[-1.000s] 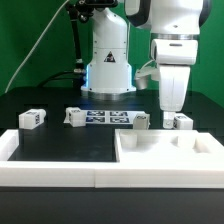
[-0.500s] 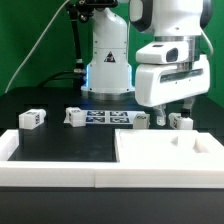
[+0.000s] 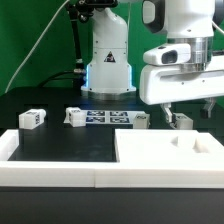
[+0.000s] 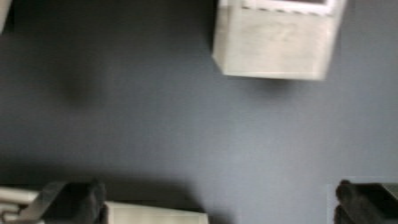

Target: Assemble one leg

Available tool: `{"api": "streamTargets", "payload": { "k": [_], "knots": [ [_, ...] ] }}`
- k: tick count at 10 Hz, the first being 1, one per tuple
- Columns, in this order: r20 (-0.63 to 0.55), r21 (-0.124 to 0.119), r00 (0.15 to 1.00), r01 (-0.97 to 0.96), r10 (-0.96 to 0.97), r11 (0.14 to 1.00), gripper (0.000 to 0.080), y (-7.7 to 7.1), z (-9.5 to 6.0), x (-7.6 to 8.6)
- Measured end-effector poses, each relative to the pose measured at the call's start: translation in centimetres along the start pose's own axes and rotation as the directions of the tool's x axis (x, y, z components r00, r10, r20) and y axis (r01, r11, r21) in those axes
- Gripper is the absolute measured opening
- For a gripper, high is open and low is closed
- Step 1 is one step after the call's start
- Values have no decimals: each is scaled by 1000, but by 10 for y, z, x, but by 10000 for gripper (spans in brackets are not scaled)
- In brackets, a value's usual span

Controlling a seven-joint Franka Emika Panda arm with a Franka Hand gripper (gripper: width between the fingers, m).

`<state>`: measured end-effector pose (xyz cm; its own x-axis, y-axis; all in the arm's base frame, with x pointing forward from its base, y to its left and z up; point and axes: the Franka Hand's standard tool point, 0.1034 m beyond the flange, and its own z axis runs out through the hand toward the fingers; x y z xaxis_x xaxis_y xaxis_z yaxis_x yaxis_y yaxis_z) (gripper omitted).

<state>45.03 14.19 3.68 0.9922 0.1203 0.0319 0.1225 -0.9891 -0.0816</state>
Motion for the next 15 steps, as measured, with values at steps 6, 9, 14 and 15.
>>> {"api": "streamTargets", "payload": {
  "k": [6, 9, 14, 15],
  "knots": [
    [17, 8, 994, -106, 105, 994, 649, -1, 11, -9],
    [247, -13, 965, -91, 91, 996, 649, 0, 10, -11],
    [639, -27, 766, -68, 70, 997, 649, -6, 13, -26],
    [693, -27, 718, -65, 66, 998, 649, -8, 15, -26]
  ]
}}
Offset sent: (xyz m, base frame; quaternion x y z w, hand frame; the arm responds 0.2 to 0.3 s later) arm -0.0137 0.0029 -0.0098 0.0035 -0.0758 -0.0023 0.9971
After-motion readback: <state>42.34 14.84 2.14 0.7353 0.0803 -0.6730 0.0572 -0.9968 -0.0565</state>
